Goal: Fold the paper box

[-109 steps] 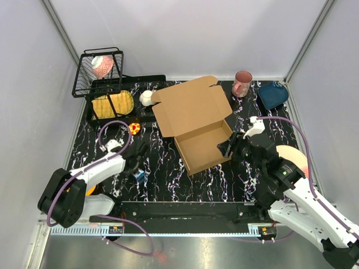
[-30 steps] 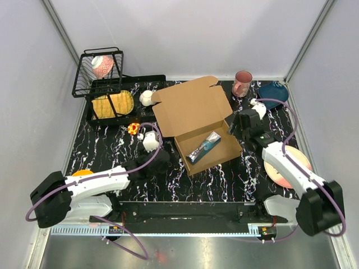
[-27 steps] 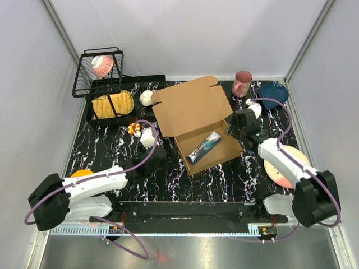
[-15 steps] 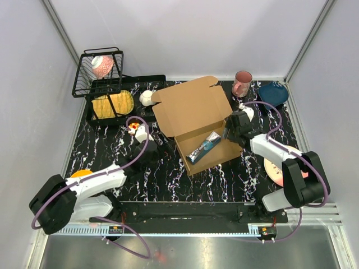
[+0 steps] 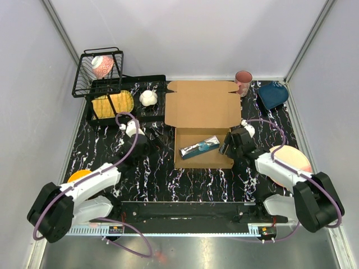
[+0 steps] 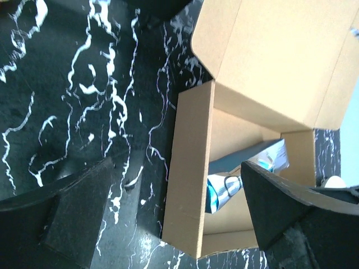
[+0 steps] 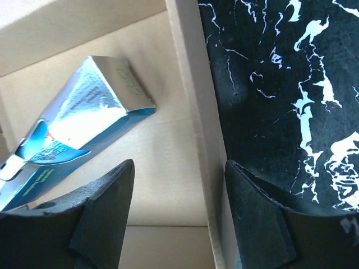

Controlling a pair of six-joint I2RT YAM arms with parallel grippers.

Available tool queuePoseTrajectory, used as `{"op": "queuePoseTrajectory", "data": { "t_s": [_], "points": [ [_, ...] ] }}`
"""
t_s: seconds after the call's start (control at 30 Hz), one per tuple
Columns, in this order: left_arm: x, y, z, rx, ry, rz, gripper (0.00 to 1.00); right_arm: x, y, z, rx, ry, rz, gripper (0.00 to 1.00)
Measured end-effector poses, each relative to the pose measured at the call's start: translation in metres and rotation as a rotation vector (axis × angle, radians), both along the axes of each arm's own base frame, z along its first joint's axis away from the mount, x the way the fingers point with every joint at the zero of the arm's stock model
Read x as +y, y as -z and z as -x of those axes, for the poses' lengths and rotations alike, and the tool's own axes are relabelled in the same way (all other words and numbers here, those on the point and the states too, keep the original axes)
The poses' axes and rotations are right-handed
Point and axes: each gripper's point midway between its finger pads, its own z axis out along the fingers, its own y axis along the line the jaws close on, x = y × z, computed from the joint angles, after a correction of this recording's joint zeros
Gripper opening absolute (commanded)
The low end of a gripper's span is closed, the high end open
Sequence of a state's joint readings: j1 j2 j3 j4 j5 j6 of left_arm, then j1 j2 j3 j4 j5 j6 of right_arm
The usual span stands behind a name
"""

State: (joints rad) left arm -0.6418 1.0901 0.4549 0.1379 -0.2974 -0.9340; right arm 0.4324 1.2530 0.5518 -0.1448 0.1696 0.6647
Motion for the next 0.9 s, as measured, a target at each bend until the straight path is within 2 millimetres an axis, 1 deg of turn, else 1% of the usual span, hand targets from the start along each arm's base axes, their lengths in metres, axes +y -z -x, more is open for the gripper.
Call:
{"op": "queuePoseTrajectory", "data": {
  "t_s": [0.1,0.2,0.3,0.33,0.37,0.43,0.53,0.57,0.6,0.67,0.73,0.9],
  "points": [
    [0.010,-0.015,-0.006,-0.026,-0.023,-0.005,0.99,0.001,-0.012,0.003,-0.030,0.003,-0.019,0.76],
    [0.020,-0.037,-0.016,-0.071,-0.049,-0.004,0.99,-0.002,-0.030,0.004,-0.077,0.004,-0.027,0.79],
    [0.033,-0.061,-0.033,-0.112,-0.075,-0.006,0.99,-0.007,-0.055,0.005,-0.123,-0.003,-0.013,0.81],
    [0.036,-0.070,-0.040,-0.128,-0.081,-0.006,0.99,-0.009,-0.067,0.005,-0.147,-0.004,-0.007,0.81],
    [0.040,-0.081,-0.051,-0.147,-0.080,-0.007,0.99,-0.011,-0.080,0.004,-0.176,-0.004,-0.002,0.81],
    [0.039,-0.100,-0.072,-0.171,-0.057,-0.008,0.99,-0.014,-0.108,0.004,-0.242,-0.010,-0.006,0.81],
    [0.020,-0.128,-0.120,-0.218,0.057,0.007,0.99,-0.016,-0.148,0.006,-0.342,-0.020,-0.028,0.81],
    [0.014,-0.132,-0.132,-0.225,0.094,0.009,0.99,-0.017,-0.156,0.007,-0.363,-0.024,-0.034,0.81],
    [0.006,-0.134,-0.144,-0.228,0.139,0.009,0.99,-0.016,-0.165,0.008,-0.385,-0.034,-0.042,0.81],
    [-0.008,-0.133,-0.164,-0.229,0.220,-0.003,0.99,-0.016,-0.172,0.010,-0.404,-0.047,-0.046,0.81],
    [-0.017,-0.125,-0.175,-0.212,0.281,-0.028,0.99,-0.015,-0.172,0.012,-0.401,-0.061,-0.042,0.81],
    [-0.027,-0.102,-0.198,-0.167,0.364,-0.083,0.99,-0.010,-0.165,0.016,-0.372,-0.104,-0.036,0.81]
  ]
}}
